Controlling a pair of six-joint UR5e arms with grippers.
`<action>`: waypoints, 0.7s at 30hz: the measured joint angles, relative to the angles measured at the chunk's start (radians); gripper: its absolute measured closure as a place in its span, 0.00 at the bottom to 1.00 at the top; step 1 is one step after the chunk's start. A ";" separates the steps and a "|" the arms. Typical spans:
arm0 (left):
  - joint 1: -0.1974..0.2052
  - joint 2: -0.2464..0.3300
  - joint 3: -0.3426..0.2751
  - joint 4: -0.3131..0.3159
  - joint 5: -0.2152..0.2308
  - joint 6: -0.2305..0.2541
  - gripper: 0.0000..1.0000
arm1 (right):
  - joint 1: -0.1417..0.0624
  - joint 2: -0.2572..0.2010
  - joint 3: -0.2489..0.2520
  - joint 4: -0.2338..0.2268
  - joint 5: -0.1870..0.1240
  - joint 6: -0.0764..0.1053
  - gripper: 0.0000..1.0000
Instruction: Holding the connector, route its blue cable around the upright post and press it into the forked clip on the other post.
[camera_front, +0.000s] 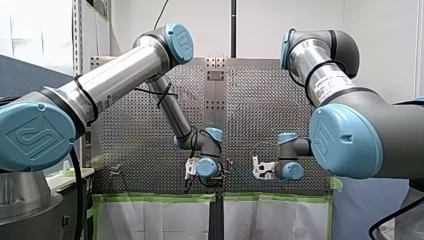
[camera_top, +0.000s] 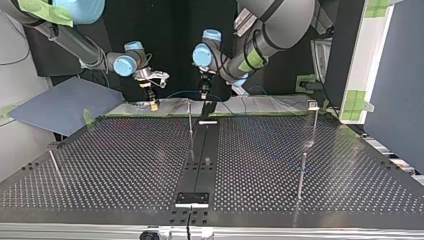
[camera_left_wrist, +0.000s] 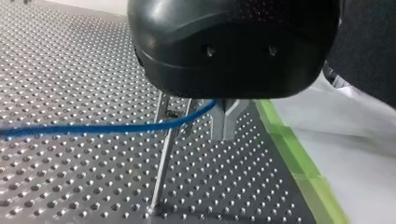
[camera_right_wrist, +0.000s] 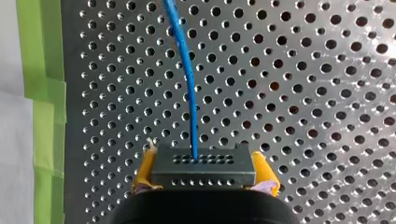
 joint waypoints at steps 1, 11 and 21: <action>0.002 0.002 0.000 0.000 0.000 -0.001 0.98 | -0.001 0.000 0.000 0.000 0.000 0.002 1.00; 0.022 0.019 0.003 -0.001 0.024 -0.014 0.98 | -0.004 0.000 -0.001 -0.002 0.000 0.026 1.00; 0.039 0.019 0.004 0.001 0.060 -0.029 0.98 | -0.002 0.000 -0.008 -0.001 0.000 0.032 1.00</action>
